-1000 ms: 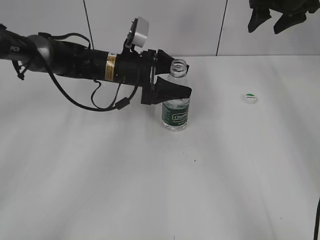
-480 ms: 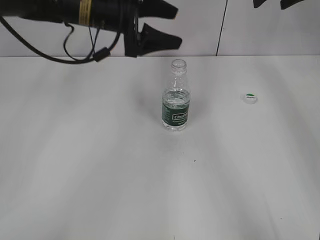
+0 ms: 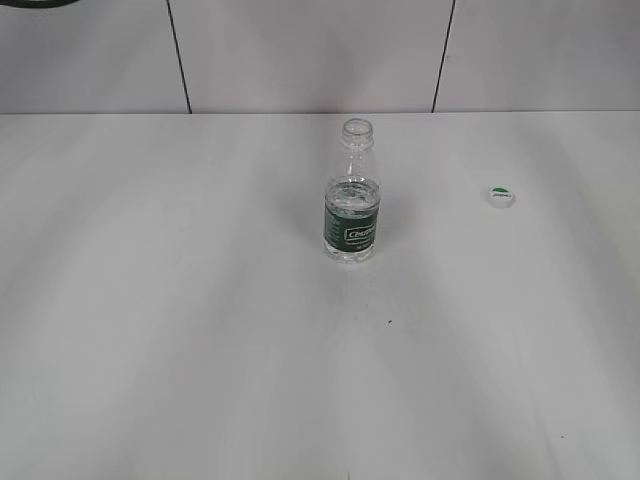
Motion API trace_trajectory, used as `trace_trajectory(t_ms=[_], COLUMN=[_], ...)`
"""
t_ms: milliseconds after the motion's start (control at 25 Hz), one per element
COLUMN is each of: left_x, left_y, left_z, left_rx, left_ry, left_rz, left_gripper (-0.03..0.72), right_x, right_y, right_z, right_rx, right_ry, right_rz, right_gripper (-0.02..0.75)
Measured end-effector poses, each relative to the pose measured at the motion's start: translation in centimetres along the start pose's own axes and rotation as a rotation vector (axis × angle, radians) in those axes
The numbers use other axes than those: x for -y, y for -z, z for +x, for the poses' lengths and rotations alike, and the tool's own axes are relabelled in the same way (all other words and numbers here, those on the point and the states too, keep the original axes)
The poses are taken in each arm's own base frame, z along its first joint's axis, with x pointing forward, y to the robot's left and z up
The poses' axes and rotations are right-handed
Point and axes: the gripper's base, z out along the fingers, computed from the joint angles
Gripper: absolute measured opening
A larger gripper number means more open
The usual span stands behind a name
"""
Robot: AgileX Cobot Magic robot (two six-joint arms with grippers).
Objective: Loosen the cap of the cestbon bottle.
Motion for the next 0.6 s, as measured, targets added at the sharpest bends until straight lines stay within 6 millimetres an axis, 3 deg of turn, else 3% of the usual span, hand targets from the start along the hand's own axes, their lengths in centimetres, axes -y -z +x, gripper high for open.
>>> trace_trajectory(t_ms=[120,280,400,600], left_x=[-2.9,-5.2,-5.2,-3.2], left_y=[1.0,2.1,2.6,3.0], left_z=[1.6,5.5,8.3,12.3], left_rx=[-0.042,-0.164,-0.26,-0.369], left_ry=[0.112,0.171,0.19,0.314], left_rz=[-0.154,-0.435,-0.558,-0.557], left_gripper=[0.55,0.549,0.548,0.54], right_x=[0.0,0.0,0.0,0.0], right_y=[0.0,0.0,0.0,0.0], right_z=[0.0,0.0,0.0,0.0], right_rx=[0.001,0.001,0.001,0.001], right_ry=[0.0,0.0,0.0,0.0], right_rz=[0.0,0.0,0.0,0.0], right_gripper=[0.571,0.571,0.571,0.571])
